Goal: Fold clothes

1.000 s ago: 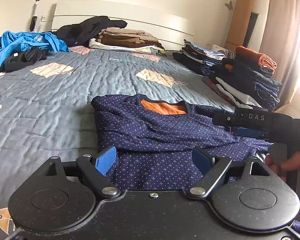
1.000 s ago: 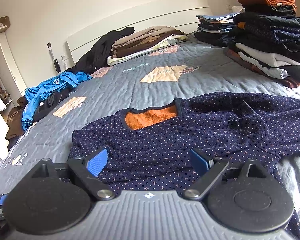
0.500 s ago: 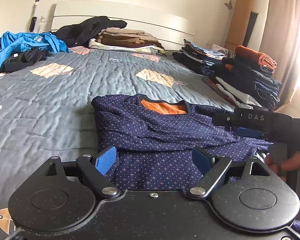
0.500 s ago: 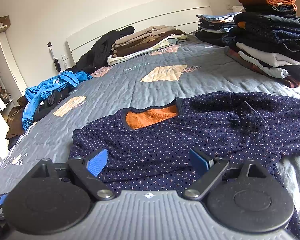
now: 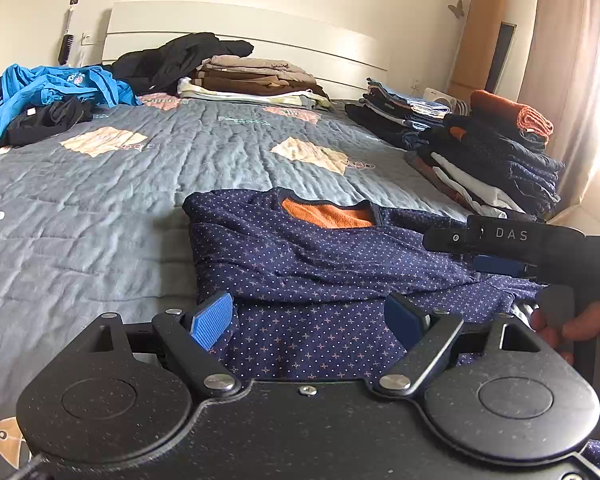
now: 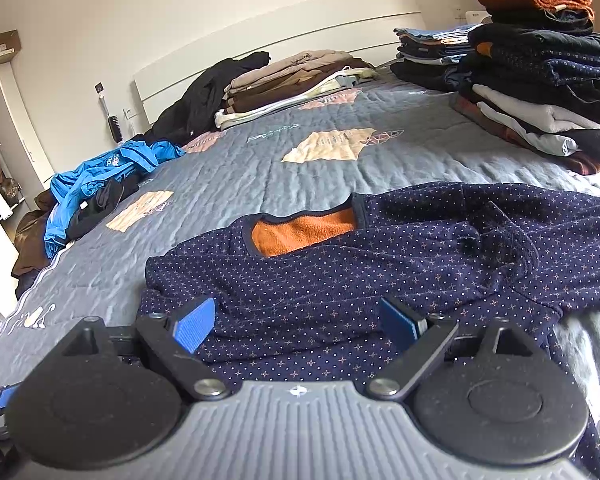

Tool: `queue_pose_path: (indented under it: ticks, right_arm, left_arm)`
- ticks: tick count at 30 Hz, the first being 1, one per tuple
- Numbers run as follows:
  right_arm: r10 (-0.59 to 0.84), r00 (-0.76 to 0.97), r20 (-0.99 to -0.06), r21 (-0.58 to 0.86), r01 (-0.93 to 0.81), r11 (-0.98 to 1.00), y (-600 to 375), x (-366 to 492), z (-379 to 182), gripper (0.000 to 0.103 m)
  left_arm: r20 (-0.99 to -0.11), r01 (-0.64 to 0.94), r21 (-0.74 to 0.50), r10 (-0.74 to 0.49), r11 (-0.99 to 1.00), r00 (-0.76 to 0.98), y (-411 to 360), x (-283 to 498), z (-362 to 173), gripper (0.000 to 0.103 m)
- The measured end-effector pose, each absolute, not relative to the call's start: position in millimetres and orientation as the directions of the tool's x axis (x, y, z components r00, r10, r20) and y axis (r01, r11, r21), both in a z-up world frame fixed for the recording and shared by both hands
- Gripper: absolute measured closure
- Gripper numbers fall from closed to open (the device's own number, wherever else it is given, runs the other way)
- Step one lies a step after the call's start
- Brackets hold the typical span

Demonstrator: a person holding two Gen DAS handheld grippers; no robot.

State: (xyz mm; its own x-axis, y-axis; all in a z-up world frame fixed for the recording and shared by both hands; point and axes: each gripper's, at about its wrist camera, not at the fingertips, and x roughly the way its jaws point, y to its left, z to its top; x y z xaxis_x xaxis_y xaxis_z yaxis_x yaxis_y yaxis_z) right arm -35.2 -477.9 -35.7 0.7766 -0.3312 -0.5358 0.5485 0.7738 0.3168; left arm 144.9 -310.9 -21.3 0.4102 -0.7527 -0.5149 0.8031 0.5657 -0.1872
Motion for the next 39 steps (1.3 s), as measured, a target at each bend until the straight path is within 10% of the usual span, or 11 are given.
queue_pose_path:
  ticks: [39]
  right_arm:
    - [-0.326, 0.775, -0.541, 0.317, 0.547, 0.774, -477.5, -35.0, -36.9, 0.014]
  left_arm:
    - [-0.519, 0.809, -0.168, -0.748, 0.563, 0.413, -310.4, 144.1, -23.1, 0.021]
